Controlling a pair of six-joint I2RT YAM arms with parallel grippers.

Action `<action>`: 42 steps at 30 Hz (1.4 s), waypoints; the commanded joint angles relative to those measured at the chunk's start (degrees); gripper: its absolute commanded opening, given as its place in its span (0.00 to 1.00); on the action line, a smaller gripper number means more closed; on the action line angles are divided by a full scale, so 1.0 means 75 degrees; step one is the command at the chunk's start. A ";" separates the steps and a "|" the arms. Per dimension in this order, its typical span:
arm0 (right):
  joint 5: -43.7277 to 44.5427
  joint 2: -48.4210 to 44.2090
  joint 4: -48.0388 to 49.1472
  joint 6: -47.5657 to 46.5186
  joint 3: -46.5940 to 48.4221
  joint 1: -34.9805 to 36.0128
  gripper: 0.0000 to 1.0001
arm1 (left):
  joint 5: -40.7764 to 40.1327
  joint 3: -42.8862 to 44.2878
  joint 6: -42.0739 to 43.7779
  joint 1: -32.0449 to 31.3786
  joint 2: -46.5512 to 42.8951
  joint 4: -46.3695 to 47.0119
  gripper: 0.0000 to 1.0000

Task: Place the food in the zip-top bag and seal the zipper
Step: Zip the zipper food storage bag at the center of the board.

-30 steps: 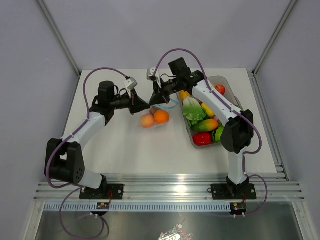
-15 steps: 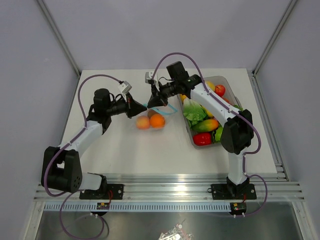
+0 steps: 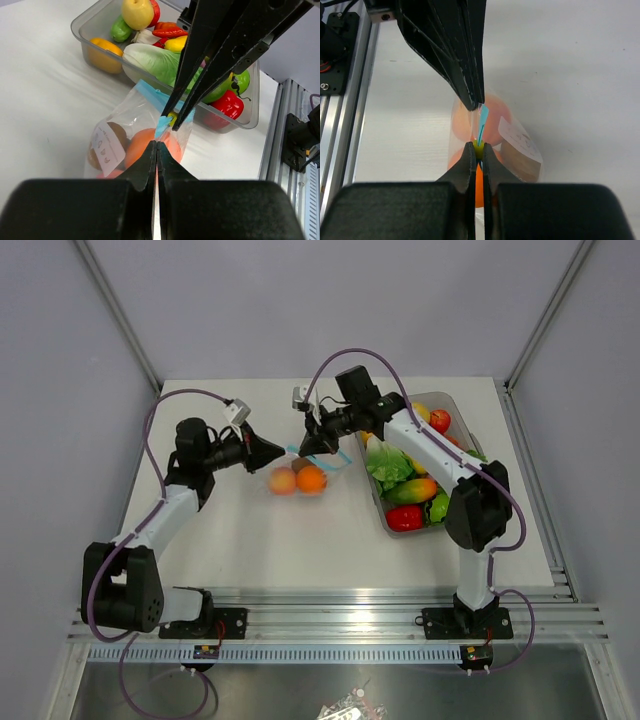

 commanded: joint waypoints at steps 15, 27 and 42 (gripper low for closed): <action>0.0461 -0.0253 -0.0501 0.0134 0.0192 -0.0171 0.00 | 0.0253 0.1115 0.1231 -0.0266 0.0186 -0.1408 0.76; 0.0286 -0.0218 -0.0606 0.0122 0.0357 -0.0182 0.00 | 0.0332 0.1467 0.0402 -0.0514 0.1018 -0.0592 0.72; 0.0180 -0.0147 -0.0618 0.0122 0.0439 -0.0182 0.00 | 0.1001 0.1689 -0.0173 -0.0537 0.1581 0.0090 0.57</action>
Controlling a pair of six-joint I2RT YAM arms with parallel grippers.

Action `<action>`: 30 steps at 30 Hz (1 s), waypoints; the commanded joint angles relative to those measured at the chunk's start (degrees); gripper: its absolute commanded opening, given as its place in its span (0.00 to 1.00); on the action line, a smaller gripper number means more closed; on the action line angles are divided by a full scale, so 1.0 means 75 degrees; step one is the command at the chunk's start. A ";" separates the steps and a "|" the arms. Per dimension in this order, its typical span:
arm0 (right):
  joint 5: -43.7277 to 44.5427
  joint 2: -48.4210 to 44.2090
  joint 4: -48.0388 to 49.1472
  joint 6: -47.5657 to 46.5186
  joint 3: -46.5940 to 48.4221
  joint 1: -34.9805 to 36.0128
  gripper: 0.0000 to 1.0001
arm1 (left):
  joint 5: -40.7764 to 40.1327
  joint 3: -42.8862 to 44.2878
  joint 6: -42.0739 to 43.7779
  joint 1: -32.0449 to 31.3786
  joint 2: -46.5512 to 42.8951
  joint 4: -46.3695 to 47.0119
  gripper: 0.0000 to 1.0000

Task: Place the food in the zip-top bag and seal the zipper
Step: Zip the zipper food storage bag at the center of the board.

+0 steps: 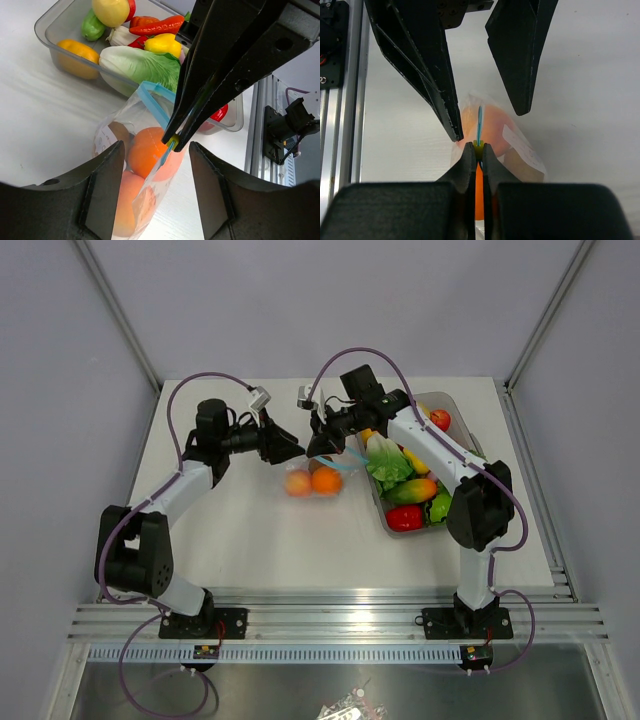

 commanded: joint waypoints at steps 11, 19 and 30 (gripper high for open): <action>-0.0245 -0.0001 0.0017 0.0081 0.0486 -0.0005 0.00 | 0.0570 0.0338 0.0230 -0.0124 0.0145 0.0024 0.52; -0.0245 0.0022 0.0017 0.0082 0.0463 -0.0016 0.00 | 0.0559 0.0384 0.0160 -0.0124 0.0133 0.0129 0.32; -0.0012 -0.0048 0.0029 0.0023 0.0299 -0.0016 0.00 | 0.0208 0.0104 0.0383 -0.0112 -0.0265 -0.0035 0.00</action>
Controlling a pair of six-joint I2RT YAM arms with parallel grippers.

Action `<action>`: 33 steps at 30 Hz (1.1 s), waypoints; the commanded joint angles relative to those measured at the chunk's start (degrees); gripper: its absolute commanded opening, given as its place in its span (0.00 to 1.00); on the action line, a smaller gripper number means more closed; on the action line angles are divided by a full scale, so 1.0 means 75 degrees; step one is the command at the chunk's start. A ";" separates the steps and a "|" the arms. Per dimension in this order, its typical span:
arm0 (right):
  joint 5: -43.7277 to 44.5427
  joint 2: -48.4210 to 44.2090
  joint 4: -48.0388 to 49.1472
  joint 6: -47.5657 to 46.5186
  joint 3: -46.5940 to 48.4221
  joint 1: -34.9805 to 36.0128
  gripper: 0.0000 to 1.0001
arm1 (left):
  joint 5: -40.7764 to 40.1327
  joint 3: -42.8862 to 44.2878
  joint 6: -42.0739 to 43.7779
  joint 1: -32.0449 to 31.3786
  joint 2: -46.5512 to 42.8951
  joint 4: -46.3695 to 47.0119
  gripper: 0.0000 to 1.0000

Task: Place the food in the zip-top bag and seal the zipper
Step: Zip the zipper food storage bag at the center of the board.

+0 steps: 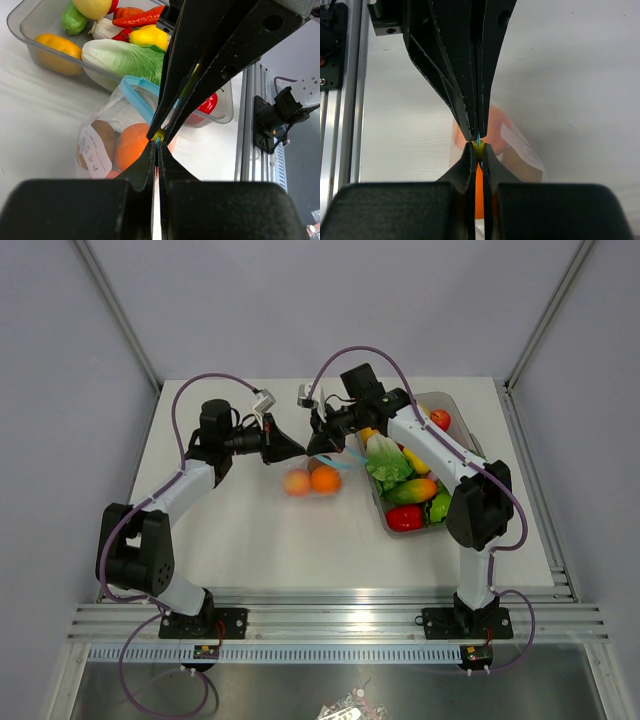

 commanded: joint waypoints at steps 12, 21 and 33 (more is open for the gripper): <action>0.0246 -0.0235 0.0099 -0.0027 -0.0072 -0.0002 0.00 | -0.1097 -0.0819 -0.0093 0.0221 -0.1205 0.1278 0.00; 0.0434 -0.0341 0.0146 -0.0039 -0.0271 -0.0037 0.00 | -0.1203 -0.1030 -0.0211 0.0420 -0.1369 0.1467 0.00; 0.0645 -0.0669 0.0204 -0.0074 -0.0717 -0.0177 0.00 | -0.1495 -0.1171 -0.0328 0.1053 -0.1709 0.1549 0.00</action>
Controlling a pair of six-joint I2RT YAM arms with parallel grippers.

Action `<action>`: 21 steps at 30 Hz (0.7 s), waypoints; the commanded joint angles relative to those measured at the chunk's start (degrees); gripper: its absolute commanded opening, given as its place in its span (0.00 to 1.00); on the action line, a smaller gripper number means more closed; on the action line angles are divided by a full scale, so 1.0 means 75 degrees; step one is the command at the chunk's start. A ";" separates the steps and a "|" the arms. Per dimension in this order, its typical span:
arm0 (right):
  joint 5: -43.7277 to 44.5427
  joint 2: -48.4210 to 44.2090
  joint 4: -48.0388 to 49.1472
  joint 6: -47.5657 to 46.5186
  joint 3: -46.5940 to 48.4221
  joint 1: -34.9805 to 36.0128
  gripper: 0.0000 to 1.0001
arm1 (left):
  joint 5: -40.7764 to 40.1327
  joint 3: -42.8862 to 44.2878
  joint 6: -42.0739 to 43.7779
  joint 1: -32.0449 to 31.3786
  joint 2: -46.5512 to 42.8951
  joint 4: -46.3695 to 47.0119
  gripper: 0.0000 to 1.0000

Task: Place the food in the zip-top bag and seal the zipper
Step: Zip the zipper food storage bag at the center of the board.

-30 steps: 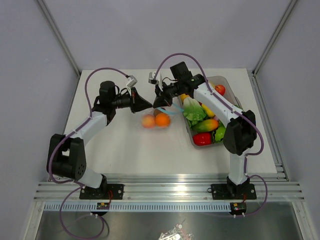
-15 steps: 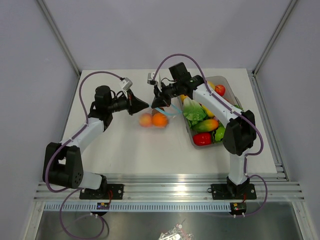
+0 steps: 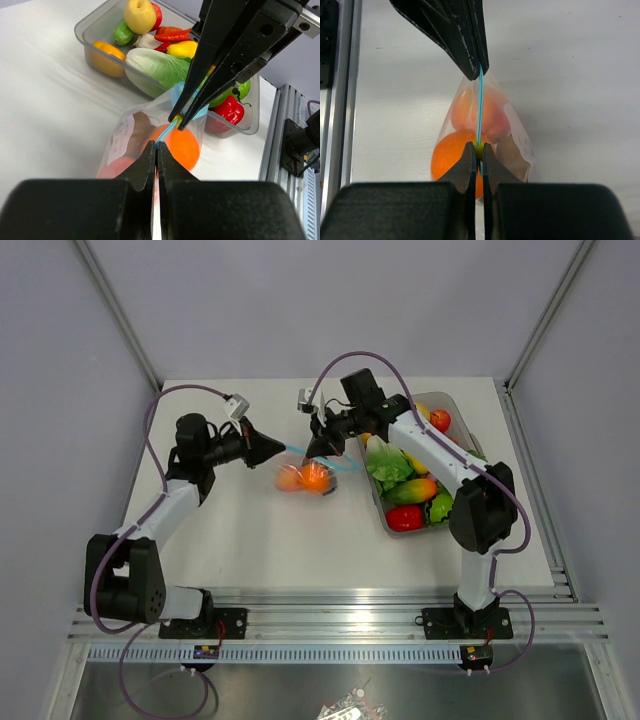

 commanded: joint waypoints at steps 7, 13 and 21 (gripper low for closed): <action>0.0684 -0.0591 -0.0346 -0.0053 -0.0228 -0.0233 0.00 | -0.0762 0.0117 0.0039 0.0653 -0.0559 0.0595 0.00; 0.0988 -0.0696 -0.0417 -0.0112 -0.0286 -0.0245 0.00 | -0.0950 0.0152 0.0074 0.0805 -0.0535 0.0525 0.00; 0.1270 -0.0907 -0.0428 -0.0135 -0.0474 -0.0280 0.00 | -0.1020 0.0141 0.0145 0.0946 -0.0500 0.0431 0.00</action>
